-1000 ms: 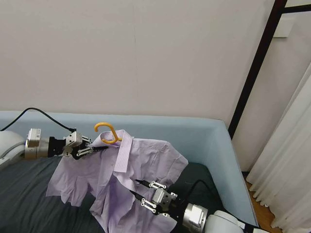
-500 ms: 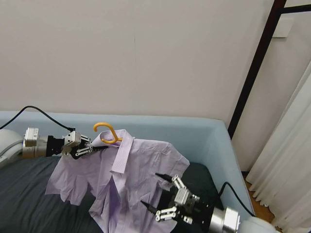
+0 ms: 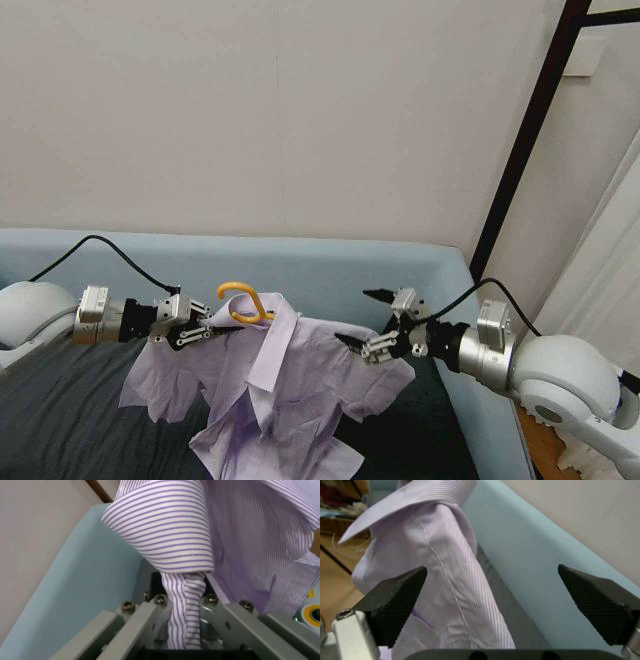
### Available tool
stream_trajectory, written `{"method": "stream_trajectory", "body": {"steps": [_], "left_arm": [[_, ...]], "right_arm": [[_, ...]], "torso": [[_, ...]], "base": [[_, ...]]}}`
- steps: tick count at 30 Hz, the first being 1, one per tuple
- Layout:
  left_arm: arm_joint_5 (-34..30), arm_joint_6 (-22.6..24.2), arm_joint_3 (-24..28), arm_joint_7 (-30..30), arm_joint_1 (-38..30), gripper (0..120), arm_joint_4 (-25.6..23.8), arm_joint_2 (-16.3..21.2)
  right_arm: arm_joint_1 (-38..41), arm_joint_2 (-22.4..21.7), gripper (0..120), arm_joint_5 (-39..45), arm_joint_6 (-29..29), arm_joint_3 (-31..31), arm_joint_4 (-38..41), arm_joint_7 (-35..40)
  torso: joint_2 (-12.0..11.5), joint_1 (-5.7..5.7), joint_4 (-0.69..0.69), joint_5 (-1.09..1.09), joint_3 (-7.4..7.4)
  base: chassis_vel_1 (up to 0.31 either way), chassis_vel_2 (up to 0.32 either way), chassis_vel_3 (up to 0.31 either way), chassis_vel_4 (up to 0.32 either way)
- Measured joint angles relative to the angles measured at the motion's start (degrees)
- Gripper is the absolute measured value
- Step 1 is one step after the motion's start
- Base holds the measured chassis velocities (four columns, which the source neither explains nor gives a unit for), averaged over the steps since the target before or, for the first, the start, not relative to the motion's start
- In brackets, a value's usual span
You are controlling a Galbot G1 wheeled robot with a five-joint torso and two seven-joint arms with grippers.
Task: Pick up the clothes from the sofa and hang them on the clothes hanger.
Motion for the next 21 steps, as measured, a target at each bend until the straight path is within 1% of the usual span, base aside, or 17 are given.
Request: {"method": "stream_trajectory", "body": {"steps": [2, 5, 6, 8, 10, 14, 15, 16, 17, 21], "left_arm": [[0.1, 0.0, 0.5, 0.0, -0.2, 1, -0.6, -0.3], [0.3, 0.0, 0.6, -0.1, -0.1, 1, -1.3, -0.4], [0.3, 0.0, 0.6, -0.1, -0.1, 1, -1.3, -0.4], [0.5, 0.1, 0.4, -0.1, 0.3, 1, -1.7, -0.2], [0.5, 0.1, 0.1, -0.2, 0.7, 1, -2.2, 0.0], [0.5, 0.3, 0.0, -0.4, 0.7, 1, -2.4, 0.0], [0.5, 0.3, 0.0, -0.4, 0.7, 1, -2.4, 0.0], [0.5, 0.4, 0.0, -0.4, 0.7, 1, -2.4, 0.0], [0.5, 0.4, 0.0, -0.4, 0.7, 1, -2.4, 0.0], [1.1, 0.5, 0.2, -0.5, 0.8, 1, -2.4, -0.1]], "right_arm": [[3.0, 0.8, 100, -0.6, -1.5, -2.8, 0.4, -0.3], [10.4, 2.5, 100, -1.4, -4.3, -8.4, 0.4, 0.1], [10.4, 2.5, 100, -1.4, -4.3, -8.4, 0.4, 0.1], [12.8, 3.3, 100, -1.7, -5.3, -10.8, 0.0, 0.7], [14.7, 3.8, 100, -1.7, -6.2, -13.0, -0.6, 1.2], [15.9, 3.8, 100, -2.0, -7.0, -15.4, -0.5, 1.3], [16.0, 3.8, 98, -2.0, -7.2, -15.7, -0.5, 1.3], [16.0, 3.7, 92, -2.1, -7.8, -16.2, -0.2, 1.3], [16.0, 3.7, 92, -2.1, -7.8, -16.2, -0.2, 1.3], [15.9, 3.3, 73, -1.7, -8.4, -16.8, -0.9, 1.4]], "torso": [[0.0, 0.0, -0.01, -0.01, 0.0], [0.0, 0.0, 0.04, -0.03, 0.0], [0.0, 0.0, 0.04, -0.03, 0.0], [0.0, 0.0, 0.05, -0.04, 0.0], [0.0, 0.0, 0.03, -0.02, 0.0], [0.0, 0.0, 0.01, -0.02, 0.0], [0.0, 0.0, 0.01, -0.02, 0.0], [0.0, 0.0, 0.01, -0.02, 0.0], [0.0, 0.0, 0.01, -0.02, 0.0], [0.0, 0.0, 0.01, -0.02, 0.0]], "base": [[0.0, 0.0, 0.0, 0.0], [0.0, 0.0, 0.0, 0.0], [0.0, 0.0, 0.0, 0.0], [0.0, 0.0, 0.0, 0.0], [0.0, 0.0, 0.0, 0.0], [0.0, 0.0, 0.0, 0.0], [0.0, 0.0, 0.0, 0.0], [0.0, 0.0, 0.0, 0.0], [0.0, 0.0, 0.0, 0.0], [0.0, 0.0, 0.0, 0.0]]}}
